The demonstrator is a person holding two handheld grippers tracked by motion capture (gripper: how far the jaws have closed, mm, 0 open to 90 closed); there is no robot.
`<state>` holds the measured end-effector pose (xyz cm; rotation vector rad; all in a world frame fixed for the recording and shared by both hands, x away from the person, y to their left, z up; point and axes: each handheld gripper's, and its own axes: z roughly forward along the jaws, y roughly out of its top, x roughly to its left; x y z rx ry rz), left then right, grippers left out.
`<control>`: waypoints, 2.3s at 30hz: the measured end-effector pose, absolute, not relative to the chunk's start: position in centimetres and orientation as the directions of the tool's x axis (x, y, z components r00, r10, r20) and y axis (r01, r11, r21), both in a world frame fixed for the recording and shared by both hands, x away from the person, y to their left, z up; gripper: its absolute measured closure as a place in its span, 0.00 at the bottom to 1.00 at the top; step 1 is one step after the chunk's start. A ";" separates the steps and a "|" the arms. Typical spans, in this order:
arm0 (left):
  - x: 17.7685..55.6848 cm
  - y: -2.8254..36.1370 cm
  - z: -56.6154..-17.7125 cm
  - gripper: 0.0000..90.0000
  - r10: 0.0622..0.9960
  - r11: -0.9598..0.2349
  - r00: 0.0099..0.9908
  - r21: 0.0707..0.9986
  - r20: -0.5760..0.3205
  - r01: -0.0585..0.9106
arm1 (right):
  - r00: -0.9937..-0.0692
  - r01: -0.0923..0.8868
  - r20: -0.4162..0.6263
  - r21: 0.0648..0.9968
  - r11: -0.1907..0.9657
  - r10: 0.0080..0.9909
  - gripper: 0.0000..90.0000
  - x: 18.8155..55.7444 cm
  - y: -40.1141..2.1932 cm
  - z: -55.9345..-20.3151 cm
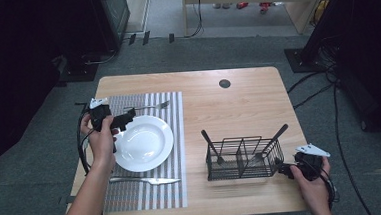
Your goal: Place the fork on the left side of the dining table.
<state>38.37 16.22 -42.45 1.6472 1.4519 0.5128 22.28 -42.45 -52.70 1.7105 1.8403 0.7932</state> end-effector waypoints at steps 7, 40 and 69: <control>36.4 16.5 -42.1 0.01 0.946 0.004 0.266 0.825 -0.187 0.566 | -0.084 0.704 0.027 0.709 0.040 0.996 0.00 22.3 -42.5 -52.7; 28.2 21.1 -46.2 0.01 0.953 -0.076 0.283 0.815 -0.110 0.574 | -0.084 0.705 0.026 0.708 0.041 0.996 0.00 22.3 -42.5 -52.7; 25.6 24.7 -51.8 0.01 0.978 -0.078 0.196 0.735 -0.076 0.673 | -0.084 0.705 0.026 0.708 0.041 0.996 0.00 22.3 -42.5 -52.7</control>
